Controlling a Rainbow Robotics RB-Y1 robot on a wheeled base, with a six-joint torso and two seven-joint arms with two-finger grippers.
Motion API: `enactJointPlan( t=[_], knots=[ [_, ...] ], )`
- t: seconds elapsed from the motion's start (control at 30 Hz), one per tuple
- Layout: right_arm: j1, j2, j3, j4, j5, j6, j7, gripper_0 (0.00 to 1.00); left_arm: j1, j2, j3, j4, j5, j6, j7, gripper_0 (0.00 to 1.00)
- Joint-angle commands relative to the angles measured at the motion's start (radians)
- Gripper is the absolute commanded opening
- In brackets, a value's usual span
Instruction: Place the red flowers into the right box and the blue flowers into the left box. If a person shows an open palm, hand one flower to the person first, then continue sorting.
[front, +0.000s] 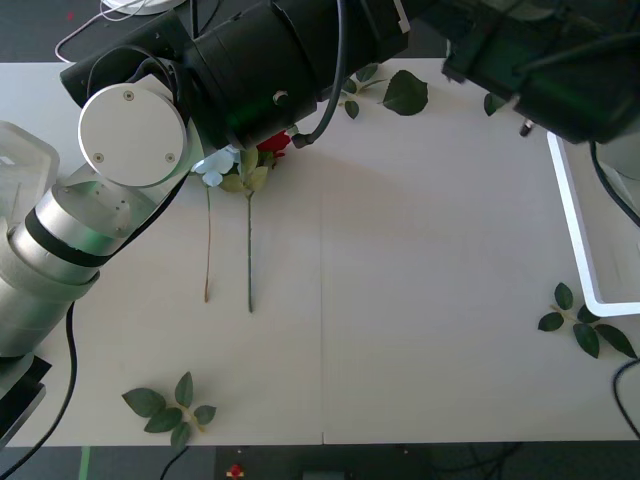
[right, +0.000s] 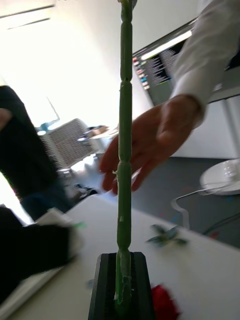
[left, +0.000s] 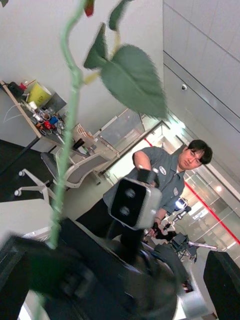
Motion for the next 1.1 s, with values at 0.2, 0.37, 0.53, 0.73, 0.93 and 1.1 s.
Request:
enactJointPlan(
  t=[0.2, 0.37, 0.53, 0.73, 0.93, 1.1],
  knots=[
    [-0.167, 0.168, -0.01, 0.127, 0.277, -0.114, 0.05, 0.0, -0.043, -0.022, -0.011, -0.033, 0.008, -0.013, -0.032, 1.0],
    [-0.213, 0.226, -0.011, 0.188, 0.402, -0.157, 0.064, 0.0, -0.043, -0.022, -0.011, -0.033, 0.008, -0.013, -0.032, 1.0],
    [-0.244, 0.263, -0.01, 0.23, 0.501, -0.185, 0.07, 0.0, -0.043, -0.022, -0.011, -0.033, 0.008, -0.013, -0.032, 1.0],
    [-0.285, 0.298, -0.01, 0.286, 0.612, -0.203, 0.078, 0.0, -0.043, -0.022, -0.011, -0.033, 0.008, -0.013, -0.032, 1.0],
    [-0.295, 0.306, 0.013, 0.302, 0.621, -0.235, 0.079, 0.0, -0.043, -0.022, -0.011, -0.033, 0.008, -0.013, -0.032, 1.0],
    [-0.295, 0.306, 0.018, 0.302, 0.606, -0.235, 0.079, 0.0, -0.043, -0.022, -0.011, -0.033, 0.008, -0.013, -0.032, 1.0]
  ],
)
